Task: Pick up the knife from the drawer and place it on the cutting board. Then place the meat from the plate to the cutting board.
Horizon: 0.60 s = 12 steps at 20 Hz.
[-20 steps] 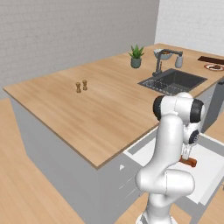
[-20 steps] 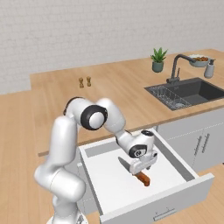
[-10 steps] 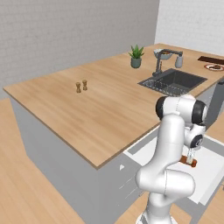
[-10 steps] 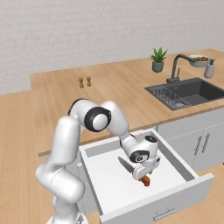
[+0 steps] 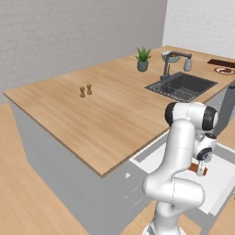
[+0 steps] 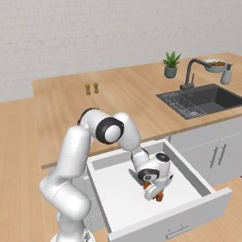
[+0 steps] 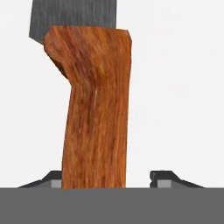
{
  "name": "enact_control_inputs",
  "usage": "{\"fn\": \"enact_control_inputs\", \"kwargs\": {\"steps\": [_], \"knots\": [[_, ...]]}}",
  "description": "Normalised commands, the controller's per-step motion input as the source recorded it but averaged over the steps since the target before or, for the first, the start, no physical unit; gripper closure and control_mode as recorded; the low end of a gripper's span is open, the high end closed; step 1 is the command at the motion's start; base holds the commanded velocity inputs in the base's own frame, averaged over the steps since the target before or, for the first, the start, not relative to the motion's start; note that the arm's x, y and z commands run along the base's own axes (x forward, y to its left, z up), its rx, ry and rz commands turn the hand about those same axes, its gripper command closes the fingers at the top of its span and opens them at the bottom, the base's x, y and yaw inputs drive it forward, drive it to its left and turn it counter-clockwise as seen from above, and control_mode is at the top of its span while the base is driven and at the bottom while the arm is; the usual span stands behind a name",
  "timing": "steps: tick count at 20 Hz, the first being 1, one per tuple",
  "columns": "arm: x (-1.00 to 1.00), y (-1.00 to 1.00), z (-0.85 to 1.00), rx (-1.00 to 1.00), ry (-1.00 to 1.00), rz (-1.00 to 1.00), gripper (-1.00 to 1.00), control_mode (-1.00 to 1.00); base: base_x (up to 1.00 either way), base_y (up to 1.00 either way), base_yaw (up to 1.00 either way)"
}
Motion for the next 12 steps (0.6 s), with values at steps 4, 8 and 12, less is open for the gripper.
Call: {"fn": "enact_control_inputs", "kwargs": {"steps": [4,8,12], "knots": [[-0.02,0.05,-0.02,0.0,0.0,0.04,1.0,-1.0,0.0,0.0,0.0],[-0.32,0.02,0.6,0.0,-0.01,0.0,1.0,-1.0,0.0,0.0,0.0],[-0.58,0.0,1.0,-0.02,0.0,0.01,1.0,-1.0,0.0,0.0,0.0]]}}
